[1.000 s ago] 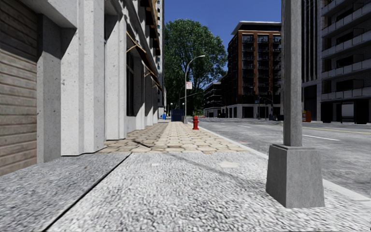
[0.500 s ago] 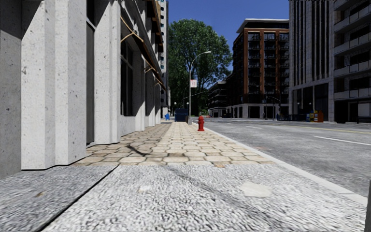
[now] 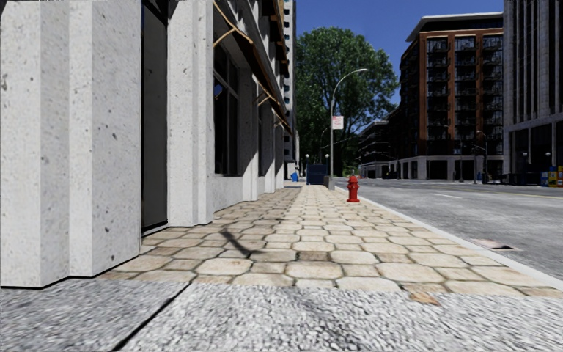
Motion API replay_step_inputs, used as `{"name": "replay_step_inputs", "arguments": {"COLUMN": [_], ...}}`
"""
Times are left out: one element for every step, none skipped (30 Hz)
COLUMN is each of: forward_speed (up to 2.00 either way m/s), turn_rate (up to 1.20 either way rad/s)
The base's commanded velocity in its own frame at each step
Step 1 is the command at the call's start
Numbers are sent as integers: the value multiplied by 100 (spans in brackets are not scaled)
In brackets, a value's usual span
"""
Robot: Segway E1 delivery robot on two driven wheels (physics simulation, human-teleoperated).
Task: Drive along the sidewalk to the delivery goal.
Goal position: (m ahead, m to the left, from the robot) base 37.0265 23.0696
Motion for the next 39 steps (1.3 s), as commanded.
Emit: {"name": "replay_step_inputs", "arguments": {"forward_speed": [200, 200, 200, 200, 200, 200, 200, 200, 200, 200, 200, 200, 200, 200, 200, 200, 200, 200, 200, 200, 200, 200, 200, 200, 200, 200, 200, 200, 200, 200, 200, 200, 200, 200, 200, 200, 200, 200, 200], "turn_rate": [0, 0, 0, 0, 0, 0, 0, 0, 0, 0, -15, -15, -24, -27, -28, -28, -29, -30, -32, -32, -32, -32, -32, -32, -32, -32, -24, -24, 0, 0, 0, 0, 0, 0, 0, 0, 0, 0, 0]}}
